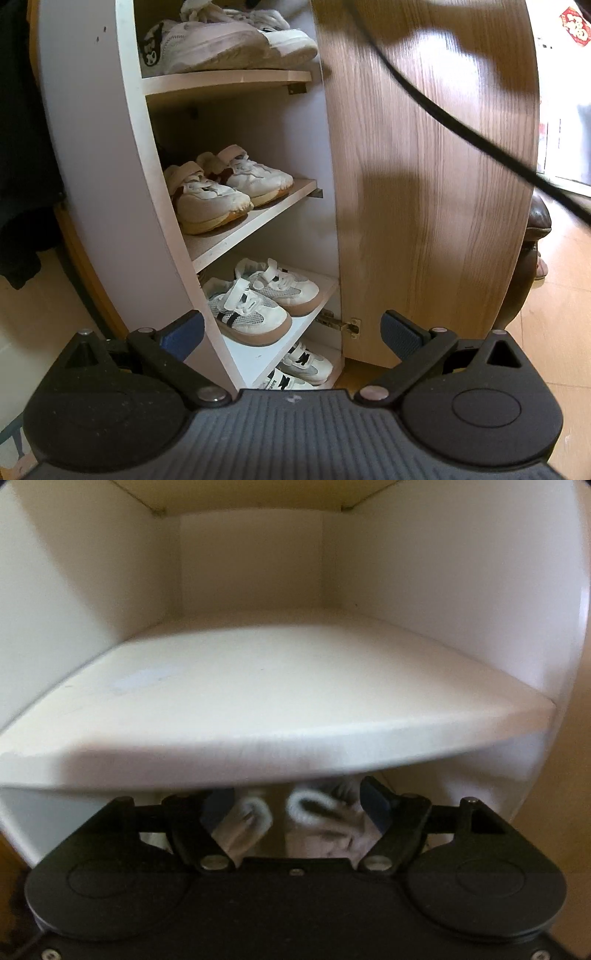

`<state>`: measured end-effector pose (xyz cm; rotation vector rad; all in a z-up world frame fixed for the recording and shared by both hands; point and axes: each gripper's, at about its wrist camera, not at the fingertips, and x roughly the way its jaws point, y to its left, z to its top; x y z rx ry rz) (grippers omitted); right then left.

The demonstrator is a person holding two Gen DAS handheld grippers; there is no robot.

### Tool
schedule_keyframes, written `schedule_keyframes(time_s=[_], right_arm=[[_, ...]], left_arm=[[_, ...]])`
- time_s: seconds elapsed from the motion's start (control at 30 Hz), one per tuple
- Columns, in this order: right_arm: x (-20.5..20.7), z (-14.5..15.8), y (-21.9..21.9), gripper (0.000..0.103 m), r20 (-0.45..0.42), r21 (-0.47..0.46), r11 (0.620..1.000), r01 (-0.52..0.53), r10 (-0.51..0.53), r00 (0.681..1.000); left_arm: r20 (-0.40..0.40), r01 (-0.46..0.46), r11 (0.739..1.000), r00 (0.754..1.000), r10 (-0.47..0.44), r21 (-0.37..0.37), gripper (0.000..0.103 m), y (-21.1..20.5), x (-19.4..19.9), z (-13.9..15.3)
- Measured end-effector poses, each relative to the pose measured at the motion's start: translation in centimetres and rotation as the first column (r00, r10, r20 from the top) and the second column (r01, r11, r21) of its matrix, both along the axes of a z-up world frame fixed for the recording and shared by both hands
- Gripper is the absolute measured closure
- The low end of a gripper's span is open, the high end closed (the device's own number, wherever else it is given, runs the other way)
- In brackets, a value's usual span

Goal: Organize scattered shoes
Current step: 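Lower the lace-up sneaker pair onto the cabinet shelf and open the right tool, then withdraw the open right tool and move it over the floor shoes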

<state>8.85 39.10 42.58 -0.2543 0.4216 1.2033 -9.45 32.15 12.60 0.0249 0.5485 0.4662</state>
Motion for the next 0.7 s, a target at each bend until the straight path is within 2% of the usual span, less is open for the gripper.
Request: schedule_keyframes(time_s=[0.17, 0.3, 0.43, 0.53, 0.7], right_arm=[[-3.0, -2.6, -6.0, 0.022, 0.053, 0.100, 0.994, -0.050, 0.045, 0.998], [-4.9, -5.2, -7.1, 0.022, 0.009, 0.135, 0.987, -0.089, 0.089, 0.996], [-6.4, -8.2, -7.6, 0.022, -0.005, 0.123, 0.987, -0.105, 0.106, 0.994], [-5.0, -10.2, -8.1, 0.022, -0.003, 0.113, 0.991, -0.074, 0.075, 0.997], [-1.0, -10.1, -8.2, 0.022, -0.029, 0.157, 0.986, -0.060, 0.066, 0.997]], left_arm=[[-0.008, -0.001, 1.000, 1.000, 0.001, 0.001, 0.001, -0.1, -0.2, 0.0], [-0.012, 0.000, 1.000, 1.000, 0.000, 0.002, 0.001, -0.3, 0.0, -0.1], [-0.024, 0.010, 1.000, 1.000, -0.010, 0.004, 0.001, -0.7, 0.4, -0.3], [-0.029, 0.014, 1.000, 0.999, -0.014, 0.005, 0.001, -0.9, 0.7, -0.4], [-0.032, 0.008, 1.000, 0.999, -0.007, 0.004, 0.001, -0.6, 0.7, -0.5]])
